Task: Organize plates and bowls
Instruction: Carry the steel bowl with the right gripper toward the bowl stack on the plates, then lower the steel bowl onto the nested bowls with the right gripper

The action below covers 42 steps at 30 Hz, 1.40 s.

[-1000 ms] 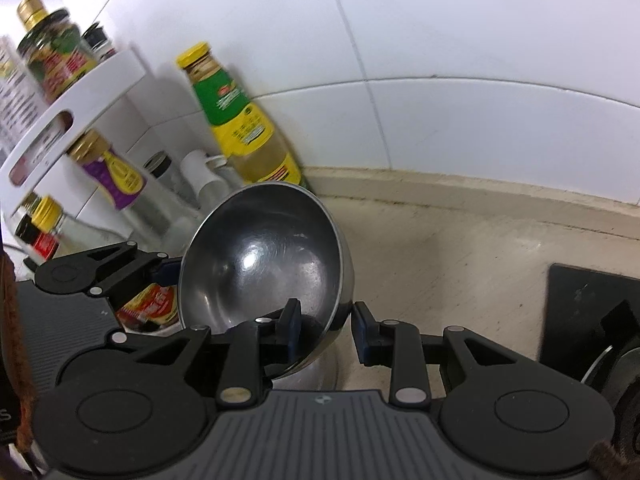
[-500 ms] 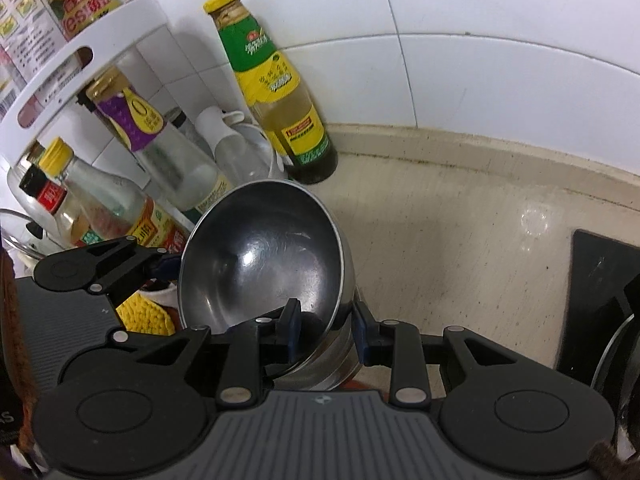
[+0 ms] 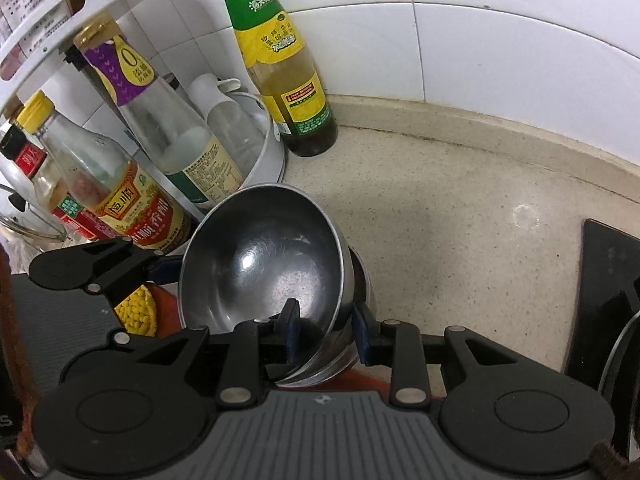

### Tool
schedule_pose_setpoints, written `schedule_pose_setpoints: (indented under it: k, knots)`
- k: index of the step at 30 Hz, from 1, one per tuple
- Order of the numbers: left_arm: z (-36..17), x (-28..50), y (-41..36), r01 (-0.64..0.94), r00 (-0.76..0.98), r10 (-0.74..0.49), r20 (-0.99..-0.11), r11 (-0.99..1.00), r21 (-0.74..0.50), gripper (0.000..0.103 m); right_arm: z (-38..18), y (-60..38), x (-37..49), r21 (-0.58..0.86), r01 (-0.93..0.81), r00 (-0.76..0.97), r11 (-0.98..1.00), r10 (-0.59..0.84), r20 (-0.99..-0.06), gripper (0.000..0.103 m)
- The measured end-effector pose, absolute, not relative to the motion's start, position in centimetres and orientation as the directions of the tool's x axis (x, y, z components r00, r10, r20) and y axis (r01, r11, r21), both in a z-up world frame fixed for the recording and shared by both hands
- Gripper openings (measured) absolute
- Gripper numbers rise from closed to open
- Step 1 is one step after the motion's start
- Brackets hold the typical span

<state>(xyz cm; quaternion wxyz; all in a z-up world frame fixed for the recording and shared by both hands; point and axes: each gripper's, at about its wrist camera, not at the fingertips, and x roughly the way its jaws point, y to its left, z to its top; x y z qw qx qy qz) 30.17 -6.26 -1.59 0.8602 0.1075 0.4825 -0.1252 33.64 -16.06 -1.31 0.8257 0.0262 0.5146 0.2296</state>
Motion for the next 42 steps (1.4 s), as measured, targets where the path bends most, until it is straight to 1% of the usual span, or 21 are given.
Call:
schedule_pose_setpoints:
  k: [6,9,14,17,18,20,25,28,35,42]
  knots:
    - [-1.7,30.1,-6.1,0.315,0.496,-0.106,-0.862,0.947,0.065,0.076,-1.7,-15.6,33.8,0.27,-0.361,0.356,0.893,0.399,-0.845,0.028]
    - [-1.4,30.0,-6.0,0.312,0.506,-0.104,-0.856,0.948,0.069,0.078,-1.4,-15.5,33.9,0.249,-0.364,0.366,0.898,0.384,-0.848,0.035]
    - [-0.2,29.3,-5.8,0.309,0.541,-0.099,-0.835,0.947,0.088,0.082,-0.4,-15.5,33.7,0.229,-0.388,0.401,0.893,0.387,-0.83,0.039]
    - [0.3,28.7,-5.5,0.311,0.553,-0.109,-0.826,0.947,0.084,0.085,-0.1,-15.5,33.7,0.226,-0.394,0.41,0.891,0.39,-0.824,0.044]
    - [0.4,28.5,-5.4,0.311,0.556,-0.112,-0.824,0.947,0.082,0.086,-0.1,-15.6,33.8,0.226,-0.394,0.412,0.891,0.39,-0.823,0.047]
    - [0.6,27.8,-5.1,0.315,0.56,-0.126,-0.819,0.947,0.069,0.086,-0.3,-15.6,33.9,0.227,-0.392,0.41,0.891,0.39,-0.824,0.05]
    - [0.8,26.0,-4.0,0.315,0.578,-0.143,-0.803,0.947,0.059,0.087,-0.9,-15.5,34.0,0.238,-0.402,0.395,0.884,0.402,-0.826,0.052]
    - [0.7,24.9,-3.1,0.31,0.581,-0.16,-0.798,0.95,0.035,0.088,-1.4,-15.2,34.1,0.235,-0.413,0.383,0.88,0.402,-0.832,0.057]
    - [-0.2,23.2,-1.6,0.292,0.572,-0.163,-0.804,0.956,0.013,0.089,-2.4,-14.6,34.1,0.23,-0.427,0.36,0.874,0.398,-0.844,0.06]
    - [-2.4,23.0,-1.2,0.334,0.548,-0.22,-0.807,0.942,-0.03,0.089,-3.3,-14.6,34.7,0.241,-0.424,0.349,0.873,0.403,-0.846,0.062]
